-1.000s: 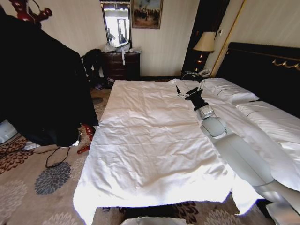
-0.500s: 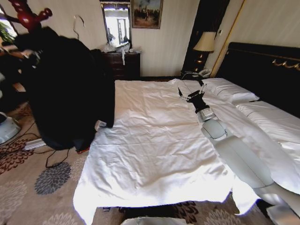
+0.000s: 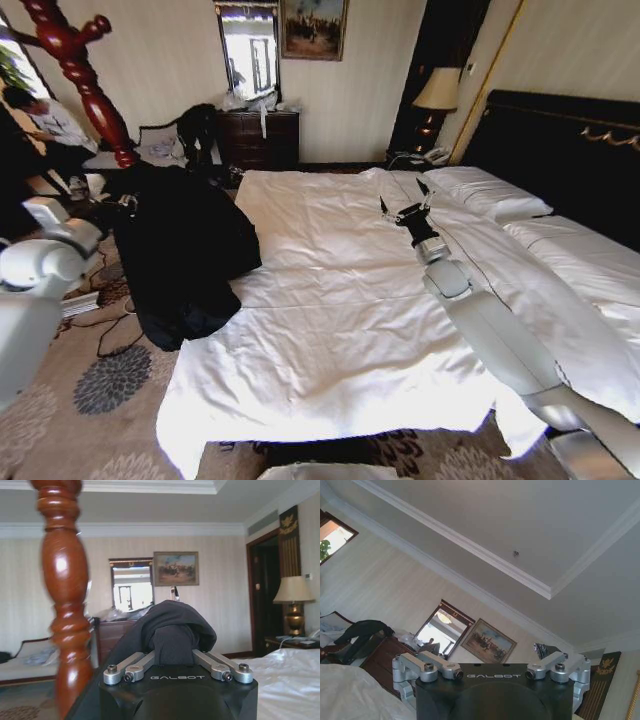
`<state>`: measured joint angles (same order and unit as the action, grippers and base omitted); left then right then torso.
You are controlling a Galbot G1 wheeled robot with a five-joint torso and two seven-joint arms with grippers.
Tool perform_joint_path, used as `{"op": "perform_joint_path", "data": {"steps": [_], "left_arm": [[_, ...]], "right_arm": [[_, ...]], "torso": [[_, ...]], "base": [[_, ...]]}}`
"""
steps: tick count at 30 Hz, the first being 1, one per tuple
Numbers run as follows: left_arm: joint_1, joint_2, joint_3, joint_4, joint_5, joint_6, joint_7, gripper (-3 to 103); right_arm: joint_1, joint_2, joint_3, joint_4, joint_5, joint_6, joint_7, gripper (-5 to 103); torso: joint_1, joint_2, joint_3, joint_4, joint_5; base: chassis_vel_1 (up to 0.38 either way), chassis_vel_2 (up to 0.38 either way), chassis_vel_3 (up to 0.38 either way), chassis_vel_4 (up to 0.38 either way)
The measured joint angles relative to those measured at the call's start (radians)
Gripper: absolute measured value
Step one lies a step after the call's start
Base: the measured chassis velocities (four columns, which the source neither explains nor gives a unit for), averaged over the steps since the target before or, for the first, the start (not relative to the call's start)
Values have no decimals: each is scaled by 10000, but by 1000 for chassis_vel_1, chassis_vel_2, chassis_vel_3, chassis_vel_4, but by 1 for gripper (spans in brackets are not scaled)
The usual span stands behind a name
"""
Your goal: Pick up the clothes from the bed and hang them on the clothes hanger.
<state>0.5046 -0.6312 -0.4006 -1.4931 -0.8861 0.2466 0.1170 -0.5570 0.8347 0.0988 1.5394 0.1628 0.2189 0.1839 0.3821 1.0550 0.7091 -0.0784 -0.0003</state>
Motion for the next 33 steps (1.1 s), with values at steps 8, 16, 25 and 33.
{"op": "perform_joint_path", "data": {"steps": [8, 16, 25, 33], "left_arm": [[-2932, 261, 1945, 484, -443, 227, -59, 7], [-3467, 842, 2268, 131, -632, 356, -120, 7], [-5336, 1206, 2949, 545, -981, 361, -24, 7], [-5687, 1215, 2796, 536, -959, 543, -148, 7]], "right_arm": [[286, 47, 15, -173, 77, 55, -10, 100], [404, 197, 22, -274, 69, 153, -62, 100], [511, 401, -17, -454, -11, 267, -124, 100], [517, 279, 25, -532, -5, 428, -137, 100]], "torso": [[-2, 1, -3, 1, 8], [-3, 0, -3, 5, 0], [-3, 1, -3, 4, 6], [-3, 1, -3, 3, 3]], "base": [[0, 0, 0, 0], [0, 0, 0, 0], [0, 0, 0, 0], [0, 0, 0, 0]]}}
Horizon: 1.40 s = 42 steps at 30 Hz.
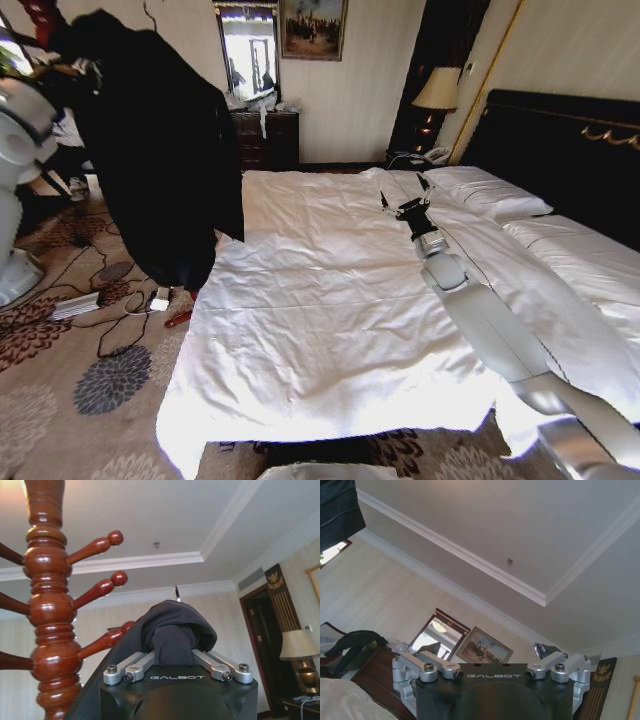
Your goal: Pick up the clothes from the bed and hang them on the clothes hanger.
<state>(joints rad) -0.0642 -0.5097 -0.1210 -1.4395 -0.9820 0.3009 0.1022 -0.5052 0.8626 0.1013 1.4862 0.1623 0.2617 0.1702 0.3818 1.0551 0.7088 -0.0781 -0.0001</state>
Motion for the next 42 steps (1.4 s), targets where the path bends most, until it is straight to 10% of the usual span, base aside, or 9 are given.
{"op": "perform_joint_path", "data": {"steps": [18, 42], "left_arm": [[2517, 1109, -2488, -559, -48, 103, 39, 7], [3011, 1050, -2925, 286, -308, 93, 41, 7]], "right_arm": [[174, 30, -96, -184, 18, 163, -24, 100], [2, -102, -54, -12, 23, 130, -14, 100]], "torso": [[-2, 1, -1, 2, -1], [0, 1, 0, 2, -1]], "base": [[0, 0, 0, 0], [0, 0, 0, 0]]}}
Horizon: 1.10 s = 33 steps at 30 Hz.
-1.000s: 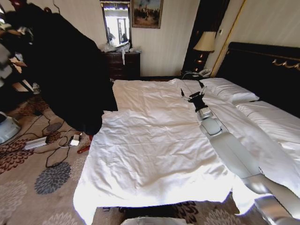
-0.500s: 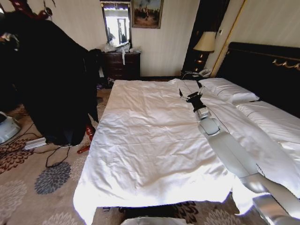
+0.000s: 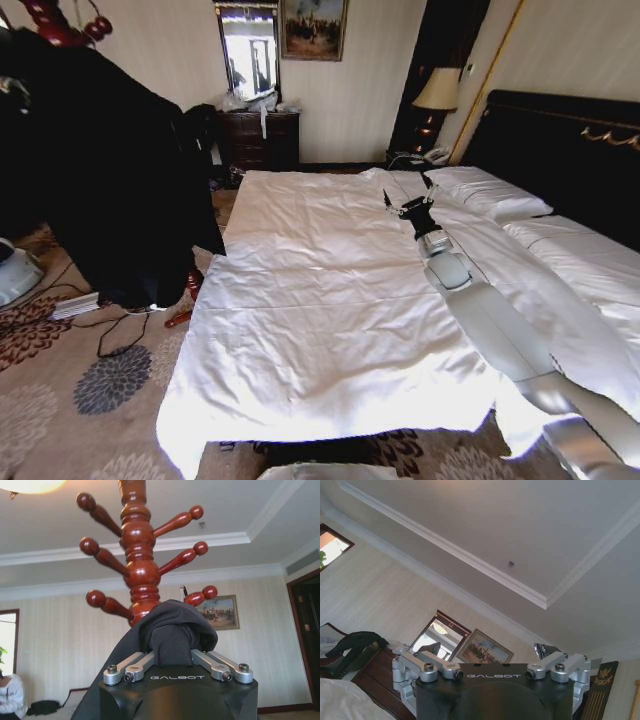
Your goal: Pick up the clothes from the bed and hang them on the clothes hanger.
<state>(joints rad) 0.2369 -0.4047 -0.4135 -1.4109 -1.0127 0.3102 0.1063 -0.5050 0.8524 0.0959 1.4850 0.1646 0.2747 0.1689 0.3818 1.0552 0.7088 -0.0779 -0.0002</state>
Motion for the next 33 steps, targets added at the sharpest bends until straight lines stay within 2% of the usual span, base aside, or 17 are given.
{"op": "perform_joint_path", "data": {"steps": [5, 21, 22, 26, 29, 31, 33], "left_arm": [[41, -69, 17, 69, -71, 43, -2, 7], [1849, 212, -1103, -732, -509, 372, -501, 6], [2085, 256, -1229, -791, -510, 388, -528, 11], [2630, 330, -1545, -914, -509, 413, -590, 16], [3287, 410, -1932, -1136, -557, 431, -706, 31], [3480, 447, -2047, -1234, -581, 432, -745, 31], [3802, 533, -2239, -1435, -629, 458, -858, 42]], "right_arm": [[-67, -30, 55, 45, 2, 0, 7, 100], [-436, -156, 221, 342, 9, -19, 64, 100], [-491, -174, 244, 395, 10, -23, 73, 100], [-605, -209, 280, 499, 9, -33, 88, 100], [-762, -274, 313, 616, 8, -47, 123, 100], [-802, -296, 325, 645, 6, -50, 133, 100], [-863, -316, 348, 679, 7, -53, 151, 100]], "torso": [[0, 0, 0, -2, 1], [0, 0, -1, -1, 3], [-1, 0, -1, -1, 3], [1, 0, -1, -1, 3], [1, 0, 0, -1, 1], [1, 0, 0, -1, 1], [0, 0, 0, 0, 1]], "base": [[0, 0, 0, 0], [0, 0, 0, 0], [0, 0, 0, 0], [0, 0, 0, 0], [0, 0, 0, 0], [0, 0, 0, 0], [0, 0, 0, 0]]}}
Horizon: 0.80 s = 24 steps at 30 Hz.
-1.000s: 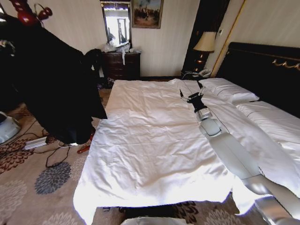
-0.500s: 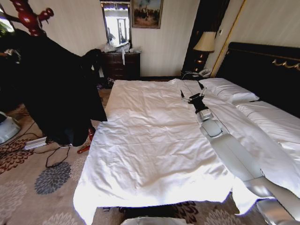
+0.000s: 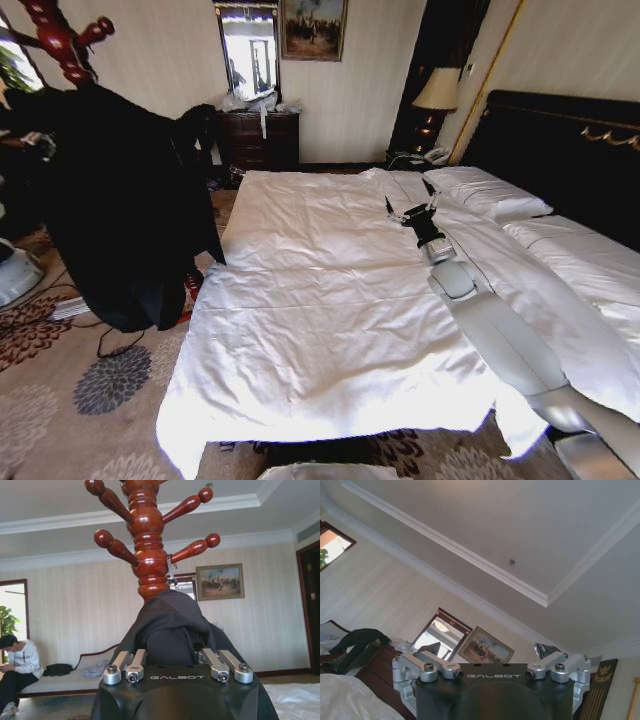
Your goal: Pick up the clothes from the bed and hang them on the clothes hanger.
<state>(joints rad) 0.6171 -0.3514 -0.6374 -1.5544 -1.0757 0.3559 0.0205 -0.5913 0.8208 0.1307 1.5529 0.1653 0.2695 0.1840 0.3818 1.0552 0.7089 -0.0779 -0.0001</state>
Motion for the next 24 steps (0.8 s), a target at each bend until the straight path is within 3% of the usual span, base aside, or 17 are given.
{"op": "perform_joint_path", "data": {"steps": [2, 5, 11, 13, 14, 17, 18, 21, 23, 24], "left_arm": [[312, 81, -178, -271, -18, 9, -68, 53], [542, 143, -306, -512, -13, 9, -93, 58], [970, 194, -471, -1289, 124, -120, -98, 85], [1030, 178, -482, -1477, 121, -200, -98, 85], [1102, 128, -485, -1730, 102, -324, -148, 90], [1354, -213, -421, -2554, -133, -581, -1048, 100], [1354, -213, -421, -2554, -133, -581, -1048, 100], [1808, -773, -390, -3131, -175, -709, -2287, 100], [2529, -1321, -453, -3420, 137, -830, -2782, 100], [2529, -1321, -453, -3420, 137, -830, -2782, 100]], "right_arm": [[-76, -3, 24, 24, 4, -5, 23, 100], [-154, -3, 50, 46, 12, -9, 37, 100], [-387, 43, 232, 71, 161, -6, 49, 100], [-467, 61, 311, 106, 323, 9, 50, 100], [-587, 81, 416, 184, 679, 16, 49, 100], [-943, 156, 769, 432, 2144, 61, 151, 100], [-943, 156, 769, 432, 2144, 61, 151, 100], [-1490, 218, 1367, 785, 3417, 190, 261, 100], [-2521, 250, 2427, 1369, 4257, 204, 310, 100], [-2521, 250, 2427, 1369, 4257, 204, 310, 100]], "torso": [[0, 0, 0, 0, 1], [0, 0, 0, 1, 0], [0, 0, 0, 0, 1], [0, 0, -1, 1, 1], [0, 0, -1, 1, 3], [-1, 0, -1, 0, 4], [-1, 0, -1, 0, 4], [1, 0, -1, -1, 3], [0, 0, -1, 5, 1], [0, 0, -1, 5, 1]], "base": [[0, 0, 0, 0], [0, 0, 0, 0], [0, 0, 0, 0], [0, 0, 0, 0], [0, 0, 0, 0], [0, 0, 0, 0], [0, 0, 0, 0], [0, 0, 0, 0], [0, 0, 0, 0], [0, 0, 0, 0]]}}
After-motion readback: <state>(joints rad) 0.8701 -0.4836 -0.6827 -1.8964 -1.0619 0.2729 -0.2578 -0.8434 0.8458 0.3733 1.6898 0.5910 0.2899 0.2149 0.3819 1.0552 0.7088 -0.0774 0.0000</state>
